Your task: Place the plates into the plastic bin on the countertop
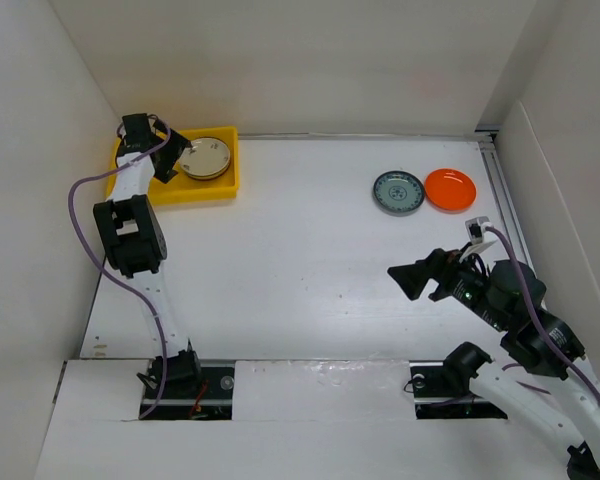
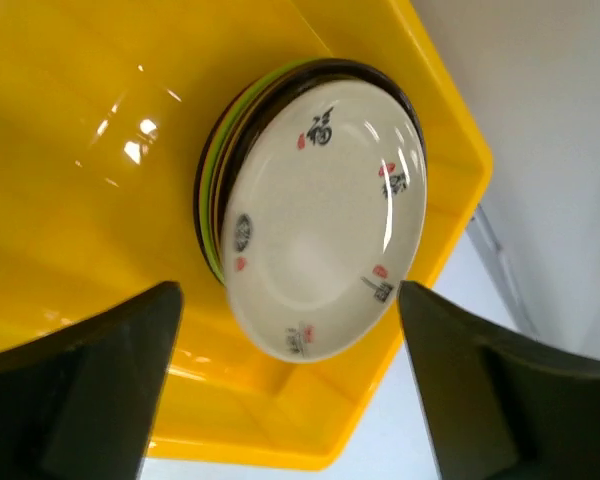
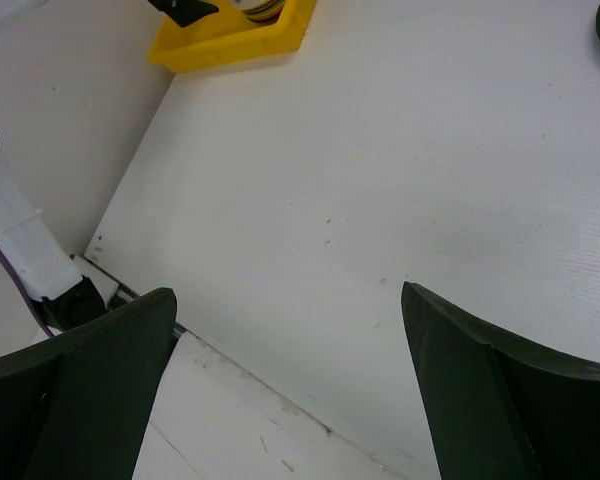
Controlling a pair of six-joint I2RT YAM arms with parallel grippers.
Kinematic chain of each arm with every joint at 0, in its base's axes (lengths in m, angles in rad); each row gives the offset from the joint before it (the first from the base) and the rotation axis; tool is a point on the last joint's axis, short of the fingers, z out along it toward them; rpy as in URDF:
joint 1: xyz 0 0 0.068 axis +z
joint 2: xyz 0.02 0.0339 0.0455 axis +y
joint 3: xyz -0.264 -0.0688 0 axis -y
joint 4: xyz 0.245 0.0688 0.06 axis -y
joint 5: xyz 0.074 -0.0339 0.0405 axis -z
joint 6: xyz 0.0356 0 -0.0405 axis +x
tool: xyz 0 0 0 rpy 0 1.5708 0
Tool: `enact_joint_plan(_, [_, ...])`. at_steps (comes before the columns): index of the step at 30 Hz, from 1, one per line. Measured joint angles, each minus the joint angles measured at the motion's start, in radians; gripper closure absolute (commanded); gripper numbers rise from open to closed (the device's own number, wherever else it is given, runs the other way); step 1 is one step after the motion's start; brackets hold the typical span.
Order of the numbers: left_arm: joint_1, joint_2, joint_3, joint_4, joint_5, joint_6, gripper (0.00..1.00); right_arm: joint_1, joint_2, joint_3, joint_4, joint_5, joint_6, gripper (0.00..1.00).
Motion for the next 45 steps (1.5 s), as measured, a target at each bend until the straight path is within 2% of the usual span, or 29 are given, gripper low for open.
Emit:
enact_joint_plan(1, [0.0, -0.002, 0.0, -0.001, -0.002, 0.005, 0.0, 0.0, 0.0, 0.0, 0.0, -0.001, -0.001, 0.0])
enact_joint_plan(6, [-0.019, -0.039, -0.003, -0.013, -0.059, 0.013, 0.0, 0.0, 0.0, 0.0, 0.0, -0.003, -0.008, 0.0])
enact_joint_plan(9, [-0.072, -0.138, -0.06, 0.009, -0.081, 0.027, 0.0, 0.0, -0.005, 0.0, 0.0, -0.002, -0.008, 0.0])
enact_joint_plan(13, [-0.268, -0.278, -0.128, 0.098, -0.082, 0.053, 0.0, 0.0, -0.009, 0.0, 0.0, 0.025, -0.006, 0.0])
enact_joint_plan(17, [-0.546, -0.313, -0.226, 0.278, -0.011, 0.057, 0.0, 0.0, -0.008, 0.016, -0.01, 0.048, 0.012, 0.0])
enact_joint_plan(21, [-0.727, -0.179, -0.245, 0.366, 0.058, 0.042, 0.0, 0.0, -0.009, 0.053, -0.016, 0.053, 0.027, 0.0])
enact_joint_plan(27, [-0.802, 0.027, -0.246, 0.436, 0.114, -0.024, 0.0, 0.0, -0.031, 0.063, -0.031, 0.048, 0.046, 0.0])
enact_joint_plan(32, [-0.834, 0.108, -0.182, 0.481, 0.134, -0.079, 0.03, 0.0, -0.069, 0.072, -0.054, 0.032, 0.057, 0.0])
enact_joint_plan(39, [-0.874, 0.242, 0.042, 0.497, 0.115, -0.131, 0.15, 0.0, -0.112, 0.073, -0.079, 0.023, 0.072, 0.0])
enact_joint_plan(43, [-0.885, 0.324, 0.106, 0.477, 0.084, -0.175, 0.28, 0.0, -0.129, 0.074, -0.09, 0.023, 0.073, 0.0])
enact_joint_plan(44, [-0.885, 0.342, 0.121, 0.487, 0.082, -0.2, 0.35, 0.0, -0.13, 0.079, -0.097, 0.023, 0.073, 0.0])
enact_joint_plan(45, [-0.885, 0.355, 0.147, 0.484, 0.077, -0.209, 0.37, 0.0, -0.13, 0.081, -0.099, 0.022, 0.073, 0.0])
